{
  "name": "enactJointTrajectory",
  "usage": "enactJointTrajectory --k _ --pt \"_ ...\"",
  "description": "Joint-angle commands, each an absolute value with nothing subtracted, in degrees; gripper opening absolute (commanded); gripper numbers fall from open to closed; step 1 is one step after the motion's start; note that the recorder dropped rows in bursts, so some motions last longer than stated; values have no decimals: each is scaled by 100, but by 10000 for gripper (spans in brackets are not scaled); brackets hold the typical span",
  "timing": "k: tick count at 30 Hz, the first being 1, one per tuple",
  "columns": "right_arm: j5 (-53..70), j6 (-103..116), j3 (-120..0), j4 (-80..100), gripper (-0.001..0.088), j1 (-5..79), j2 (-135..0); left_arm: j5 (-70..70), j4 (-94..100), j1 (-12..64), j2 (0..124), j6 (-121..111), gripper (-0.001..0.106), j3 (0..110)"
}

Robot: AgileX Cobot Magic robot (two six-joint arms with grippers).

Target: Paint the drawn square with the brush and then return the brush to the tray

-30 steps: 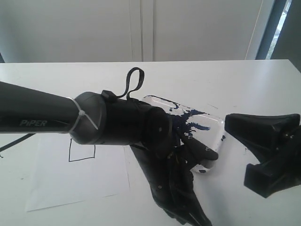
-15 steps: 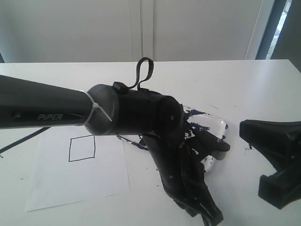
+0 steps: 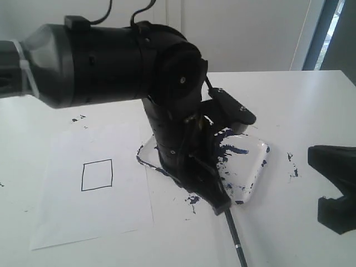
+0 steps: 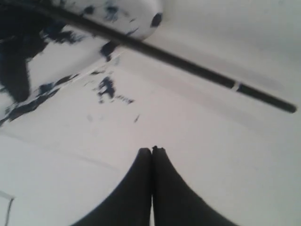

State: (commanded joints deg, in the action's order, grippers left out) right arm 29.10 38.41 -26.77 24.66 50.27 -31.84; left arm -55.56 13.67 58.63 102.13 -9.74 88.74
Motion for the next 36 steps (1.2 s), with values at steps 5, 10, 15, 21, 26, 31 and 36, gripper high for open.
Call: enactJointTrajectory --k 5,10,15,21,26,31,36 --pt "3185 2998 -2677 1494 0 5027 -3184 -5575 1910 5863 9935 -1398 0 8850" --pt "3522 2838 -2665 669 0 5027 -3437 -5407 2662 5843 9344 -2126 0 8207" --pt "3481 2693 -2665 396 0 5027 -3857 -4791 2788 5843 8681 -2450 0 7140" --pt "2734 2060 -2665 -300 0 5027 -4837 -3951 2335 5547 7590 -2313 0 5795" --pt "2274 2060 -2665 -300 0 5027 -5344 -3204 215 4834 7135 125 0 5090" --pt "2199 2060 -2665 -300 0 5027 -5590 -3044 -786 4404 7136 1572 0 4675" --pt "2267 1929 -2665 -289 0 5027 -5775 -2732 -833 3726 7136 1215 0 4339"
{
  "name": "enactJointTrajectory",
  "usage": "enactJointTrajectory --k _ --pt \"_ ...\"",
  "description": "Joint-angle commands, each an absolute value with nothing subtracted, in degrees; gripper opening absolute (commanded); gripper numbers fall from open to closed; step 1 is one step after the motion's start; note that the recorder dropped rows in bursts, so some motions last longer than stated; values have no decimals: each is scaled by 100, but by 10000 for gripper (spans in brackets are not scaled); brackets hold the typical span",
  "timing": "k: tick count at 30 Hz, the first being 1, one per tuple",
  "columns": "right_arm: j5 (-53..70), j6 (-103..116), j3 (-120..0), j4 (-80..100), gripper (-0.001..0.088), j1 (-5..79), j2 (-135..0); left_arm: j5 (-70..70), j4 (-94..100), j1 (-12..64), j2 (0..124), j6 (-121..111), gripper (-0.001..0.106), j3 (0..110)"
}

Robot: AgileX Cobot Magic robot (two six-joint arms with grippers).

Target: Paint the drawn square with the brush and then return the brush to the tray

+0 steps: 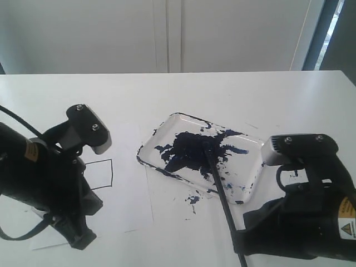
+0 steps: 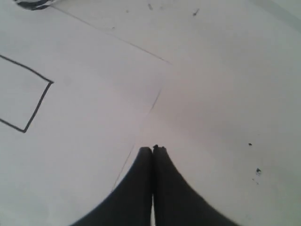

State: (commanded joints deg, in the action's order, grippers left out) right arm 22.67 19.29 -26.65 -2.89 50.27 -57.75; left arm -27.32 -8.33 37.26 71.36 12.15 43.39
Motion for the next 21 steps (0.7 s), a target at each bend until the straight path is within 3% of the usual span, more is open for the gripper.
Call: enactJointTrajectory --k 5,13,21 --pt "2204 1907 -2665 -289 40 5027 -6096 -2712 -845 3598 7133 1231 0 4198" --pt "2097 1907 -2665 -289 310 5027 -6834 -2580 -760 3437 7133 1240 0 4058" --pt "1459 1907 -2665 -289 328 5027 -7204 -2504 -830 3051 7133 1240 0 4058"
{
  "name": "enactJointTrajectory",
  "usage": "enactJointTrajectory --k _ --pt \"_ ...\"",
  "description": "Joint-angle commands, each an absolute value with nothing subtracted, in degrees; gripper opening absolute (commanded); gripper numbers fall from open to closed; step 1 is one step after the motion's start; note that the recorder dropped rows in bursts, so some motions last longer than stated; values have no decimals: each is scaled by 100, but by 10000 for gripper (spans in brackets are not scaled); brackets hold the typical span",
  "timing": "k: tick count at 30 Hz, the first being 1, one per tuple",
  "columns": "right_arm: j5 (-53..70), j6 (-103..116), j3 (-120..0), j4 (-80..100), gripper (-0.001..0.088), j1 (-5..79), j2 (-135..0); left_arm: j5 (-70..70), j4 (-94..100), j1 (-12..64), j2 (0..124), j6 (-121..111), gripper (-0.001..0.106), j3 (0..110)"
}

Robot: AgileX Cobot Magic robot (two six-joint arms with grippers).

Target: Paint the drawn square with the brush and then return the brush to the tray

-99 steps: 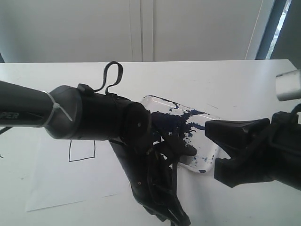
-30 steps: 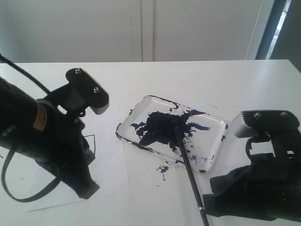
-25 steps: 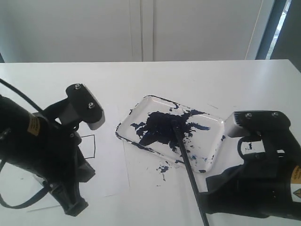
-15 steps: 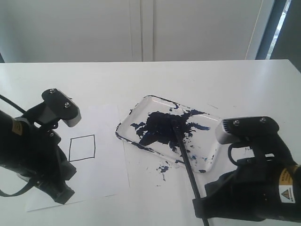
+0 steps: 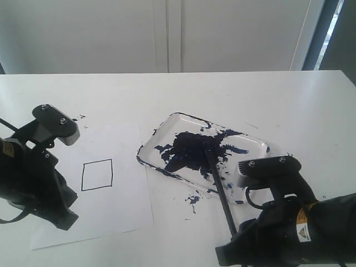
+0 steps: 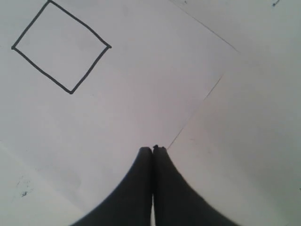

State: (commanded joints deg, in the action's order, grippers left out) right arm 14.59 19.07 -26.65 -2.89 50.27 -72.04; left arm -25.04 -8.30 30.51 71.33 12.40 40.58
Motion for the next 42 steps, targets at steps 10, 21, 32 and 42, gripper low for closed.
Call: enactJointTrajectory --k 10,21,32,42 --pt "1104 1962 -2665 -277 328 5027 -7820 -2504 -830 3051 7133 1240 0 4058" --pt "776 1962 -2665 -277 321 5027 -8309 -2504 -830 3051 7133 1240 0 4058" --pt "596 1962 -2665 -277 251 5027 -8545 -2492 -830 3051 7133 1240 0 4058" --pt "513 1962 -2665 -277 194 5027 -8675 -2492 -830 3051 7133 1240 0 4058"
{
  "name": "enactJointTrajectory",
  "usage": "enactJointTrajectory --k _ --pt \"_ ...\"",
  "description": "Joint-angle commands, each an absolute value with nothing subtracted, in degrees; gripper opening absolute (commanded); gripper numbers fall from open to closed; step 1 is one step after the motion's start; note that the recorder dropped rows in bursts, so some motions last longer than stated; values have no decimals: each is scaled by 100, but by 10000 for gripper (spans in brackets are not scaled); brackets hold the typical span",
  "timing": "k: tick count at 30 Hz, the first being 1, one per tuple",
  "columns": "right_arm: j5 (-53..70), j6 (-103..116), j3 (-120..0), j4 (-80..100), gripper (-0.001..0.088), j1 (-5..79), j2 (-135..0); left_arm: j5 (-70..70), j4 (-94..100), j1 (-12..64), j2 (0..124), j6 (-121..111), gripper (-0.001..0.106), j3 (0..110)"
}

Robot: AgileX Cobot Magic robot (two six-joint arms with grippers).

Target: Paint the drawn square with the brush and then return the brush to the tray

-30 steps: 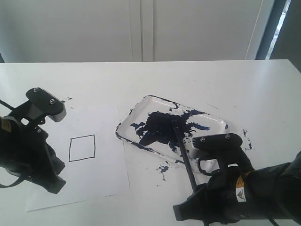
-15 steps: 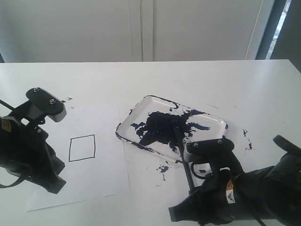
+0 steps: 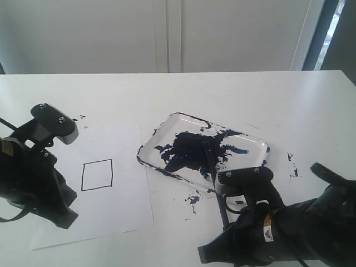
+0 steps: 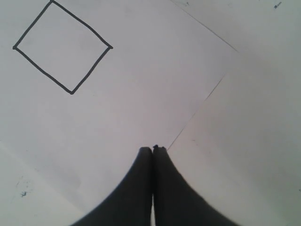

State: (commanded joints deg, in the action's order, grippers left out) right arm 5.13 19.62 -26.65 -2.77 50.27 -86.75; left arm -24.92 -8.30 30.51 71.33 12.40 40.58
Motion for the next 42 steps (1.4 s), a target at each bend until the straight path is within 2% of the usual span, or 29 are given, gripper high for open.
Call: enactJointTrajectory --k 5,15,24,30,42 --pt "513 1962 -2665 -277 0 5027 -8675 -2492 -830 3051 7133 1252 0 4058" --pt "531 1962 -2665 -277 0 5016 -8620 -2503 -830 3051 7133 1252 0 4058" --pt "1122 1962 -2676 -127 0 4786 -7592 -2503 -830 3051 7133 1252 0 4058" --pt "2449 2117 -2676 778 0 4492 -7032 -2503 -830 3051 7133 1252 0 4058" --pt "2483 2091 -2802 2468 0 4396 -6978 -2481 -830 3051 7133 1252 0 4058"
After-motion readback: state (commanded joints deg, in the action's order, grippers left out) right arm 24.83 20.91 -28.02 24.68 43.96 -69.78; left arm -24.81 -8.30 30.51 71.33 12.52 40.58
